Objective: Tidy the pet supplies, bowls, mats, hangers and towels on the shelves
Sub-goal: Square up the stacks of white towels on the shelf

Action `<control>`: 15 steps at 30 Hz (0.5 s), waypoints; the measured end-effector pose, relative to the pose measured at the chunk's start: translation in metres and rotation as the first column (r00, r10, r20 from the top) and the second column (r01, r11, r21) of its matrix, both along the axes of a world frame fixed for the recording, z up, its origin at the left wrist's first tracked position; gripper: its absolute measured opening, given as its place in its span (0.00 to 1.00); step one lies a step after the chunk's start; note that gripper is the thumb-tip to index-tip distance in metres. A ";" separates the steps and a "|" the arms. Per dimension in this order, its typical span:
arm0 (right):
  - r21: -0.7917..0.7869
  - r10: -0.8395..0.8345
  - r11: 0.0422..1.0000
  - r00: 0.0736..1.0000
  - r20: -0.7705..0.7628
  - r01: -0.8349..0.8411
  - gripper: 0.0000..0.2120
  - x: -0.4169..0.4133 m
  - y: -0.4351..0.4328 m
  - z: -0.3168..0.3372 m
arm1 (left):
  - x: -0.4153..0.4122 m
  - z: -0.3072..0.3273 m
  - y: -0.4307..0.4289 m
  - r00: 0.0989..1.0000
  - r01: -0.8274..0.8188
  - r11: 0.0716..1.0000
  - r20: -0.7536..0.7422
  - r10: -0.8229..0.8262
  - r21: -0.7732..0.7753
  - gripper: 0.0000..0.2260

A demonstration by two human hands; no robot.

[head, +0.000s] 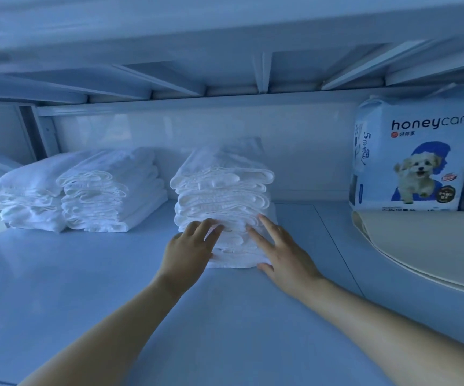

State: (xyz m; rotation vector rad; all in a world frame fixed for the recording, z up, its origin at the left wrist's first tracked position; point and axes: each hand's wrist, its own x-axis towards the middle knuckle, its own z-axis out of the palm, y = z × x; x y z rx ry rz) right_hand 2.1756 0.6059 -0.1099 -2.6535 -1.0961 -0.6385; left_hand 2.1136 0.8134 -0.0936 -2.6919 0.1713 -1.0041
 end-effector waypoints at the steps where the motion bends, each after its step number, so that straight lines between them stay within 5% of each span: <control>1: 0.016 0.026 1.000 1.000 -0.016 -0.026 0.38 0.001 0.000 -0.001 | 0.002 0.001 -0.002 1.000 -0.018 1.000 0.007 0.018 -0.007 0.30; 15: 0.237 0.166 0.962 0.979 -0.122 -0.133 0.37 0.027 0.028 -0.004 | 0.025 0.005 0.011 0.997 0.002 1.000 0.073 -0.004 0.017 0.23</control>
